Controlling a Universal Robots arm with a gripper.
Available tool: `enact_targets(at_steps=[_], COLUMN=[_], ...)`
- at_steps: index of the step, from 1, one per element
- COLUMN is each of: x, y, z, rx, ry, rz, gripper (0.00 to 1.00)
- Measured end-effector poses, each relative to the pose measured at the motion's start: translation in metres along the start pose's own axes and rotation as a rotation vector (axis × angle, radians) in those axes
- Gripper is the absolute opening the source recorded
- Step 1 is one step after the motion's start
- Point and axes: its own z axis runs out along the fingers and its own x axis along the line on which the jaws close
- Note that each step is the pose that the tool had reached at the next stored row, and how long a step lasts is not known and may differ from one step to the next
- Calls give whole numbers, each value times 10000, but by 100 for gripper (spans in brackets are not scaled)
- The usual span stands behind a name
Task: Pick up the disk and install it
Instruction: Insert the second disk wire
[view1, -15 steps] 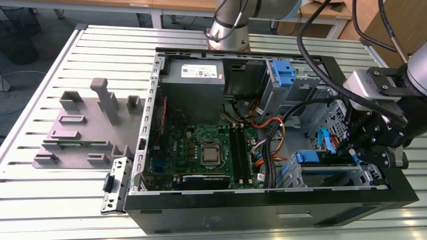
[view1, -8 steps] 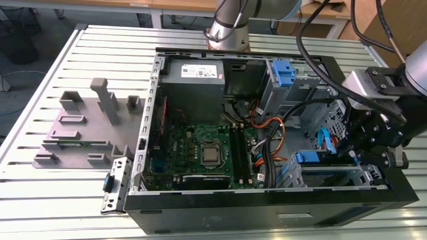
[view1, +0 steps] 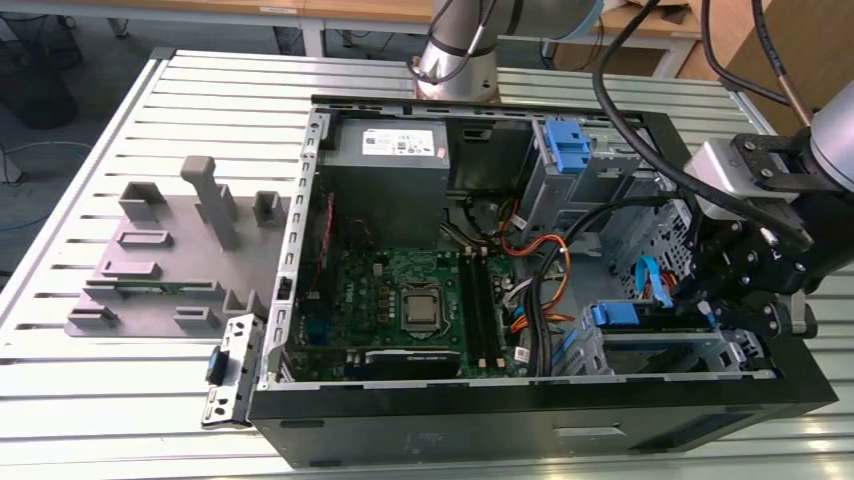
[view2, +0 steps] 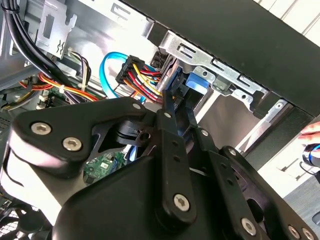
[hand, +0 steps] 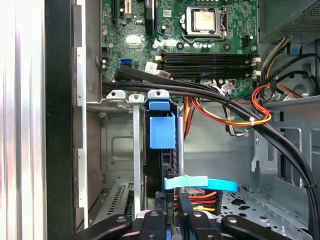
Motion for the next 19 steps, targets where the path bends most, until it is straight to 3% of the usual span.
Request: enact_targets(at_steps=[9, 10, 19], x=[0, 0, 0], y=[0, 0, 0], z=[0, 0, 0], rx=[0, 0, 0], ry=[0, 0, 0], rz=[0, 0, 0], gripper=[25, 32, 32])
